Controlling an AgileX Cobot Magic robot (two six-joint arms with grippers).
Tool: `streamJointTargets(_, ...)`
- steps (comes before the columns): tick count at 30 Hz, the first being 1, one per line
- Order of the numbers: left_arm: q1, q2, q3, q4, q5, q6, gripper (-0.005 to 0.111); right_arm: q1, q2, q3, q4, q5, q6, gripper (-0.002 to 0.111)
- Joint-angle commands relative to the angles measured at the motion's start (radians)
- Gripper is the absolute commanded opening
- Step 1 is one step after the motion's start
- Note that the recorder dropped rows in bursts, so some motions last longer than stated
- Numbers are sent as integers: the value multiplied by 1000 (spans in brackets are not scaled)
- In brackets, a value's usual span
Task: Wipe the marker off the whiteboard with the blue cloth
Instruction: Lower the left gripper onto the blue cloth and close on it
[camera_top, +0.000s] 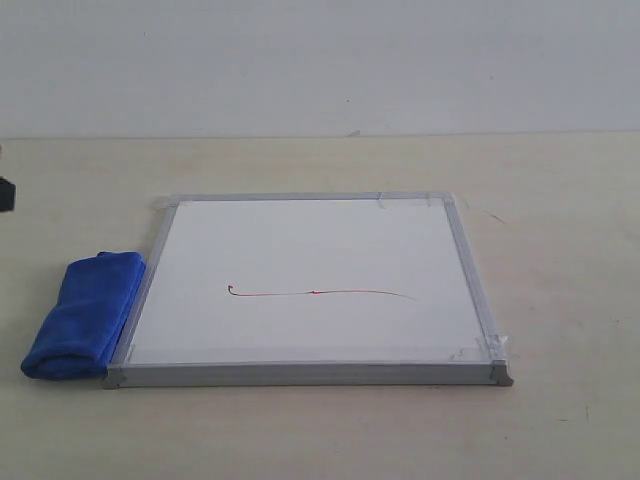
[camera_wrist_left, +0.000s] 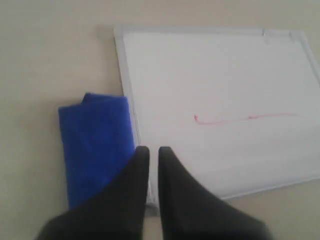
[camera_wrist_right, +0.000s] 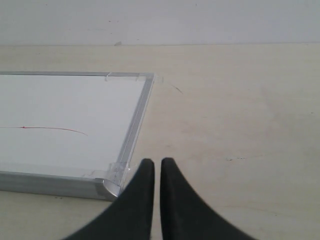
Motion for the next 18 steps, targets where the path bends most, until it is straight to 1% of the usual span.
streamJointTargets(1,-2,136,-6,29,30,-16,39,-5,-5,0,-2,-11,-3,1)
streamJointTargets(2,-2,181,-6,56,28,-1,59,-5,-5,0,-2,-11,-3,1)
streamJointTargets(3,-2,213,-6,71,28,-1,69,-5,-5,0,-2,-11,-3,1)
streamJointTargets(4,-2,235,-6,73,23,-1,71,-5,-5,0,-2,-11,-3,1)
streamJointTargets(10,-2,345,-6,62,-59,-1,71,-5,-5,0,-2,-11,-3,1)
streamJointTargets(14,-2,370,-6,46,-153,-11,71,-5,-5,0,-2,-11,-3,1)
streamJointTargets(18,-2,372,-6,46,-197,-11,71,-5,-5,0,-2,-11,-3,1)
